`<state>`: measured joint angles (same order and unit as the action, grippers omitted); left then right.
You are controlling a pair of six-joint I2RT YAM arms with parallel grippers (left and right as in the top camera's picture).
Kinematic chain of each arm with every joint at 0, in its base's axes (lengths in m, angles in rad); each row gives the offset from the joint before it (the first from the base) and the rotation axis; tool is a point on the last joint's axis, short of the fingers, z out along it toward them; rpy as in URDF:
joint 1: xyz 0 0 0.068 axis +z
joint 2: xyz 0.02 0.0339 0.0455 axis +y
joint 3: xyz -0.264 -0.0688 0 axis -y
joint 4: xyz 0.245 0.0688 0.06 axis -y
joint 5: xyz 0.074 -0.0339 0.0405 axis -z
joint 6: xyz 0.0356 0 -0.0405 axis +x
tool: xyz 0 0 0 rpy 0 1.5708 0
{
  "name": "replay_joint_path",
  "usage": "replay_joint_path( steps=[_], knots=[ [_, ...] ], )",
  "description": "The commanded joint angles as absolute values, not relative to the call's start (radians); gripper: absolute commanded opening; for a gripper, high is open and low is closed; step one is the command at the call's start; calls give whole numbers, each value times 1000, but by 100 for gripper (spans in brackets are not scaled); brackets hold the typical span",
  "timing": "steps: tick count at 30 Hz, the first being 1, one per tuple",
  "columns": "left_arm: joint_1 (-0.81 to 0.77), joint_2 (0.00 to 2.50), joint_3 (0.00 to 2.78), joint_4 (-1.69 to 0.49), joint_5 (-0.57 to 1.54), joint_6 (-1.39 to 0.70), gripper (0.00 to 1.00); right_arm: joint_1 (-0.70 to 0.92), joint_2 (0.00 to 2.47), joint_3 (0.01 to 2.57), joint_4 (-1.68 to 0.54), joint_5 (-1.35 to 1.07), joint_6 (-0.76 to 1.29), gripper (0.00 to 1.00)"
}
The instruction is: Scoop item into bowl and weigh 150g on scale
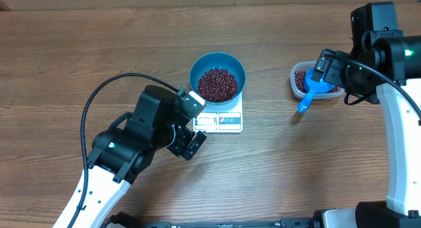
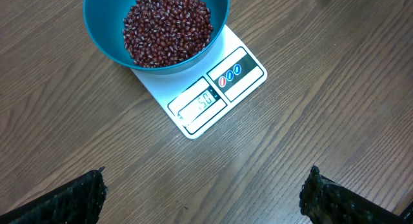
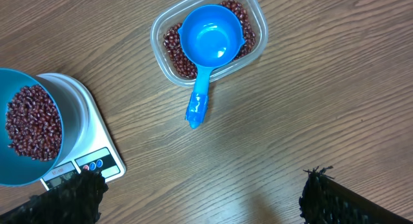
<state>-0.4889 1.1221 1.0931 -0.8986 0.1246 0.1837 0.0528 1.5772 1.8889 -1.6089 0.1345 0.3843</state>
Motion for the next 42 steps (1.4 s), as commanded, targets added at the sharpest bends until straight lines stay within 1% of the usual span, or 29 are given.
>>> replay_joint_path(
  steps=[1,42],
  knots=[
    [-483,1126,1108,-897,139,195,100,49,1566,1909,-1607,129,365,100],
    [-483,1122,1108,-898,118,196,100,49,1566,1909,-1607,129,365,100]
  ],
)
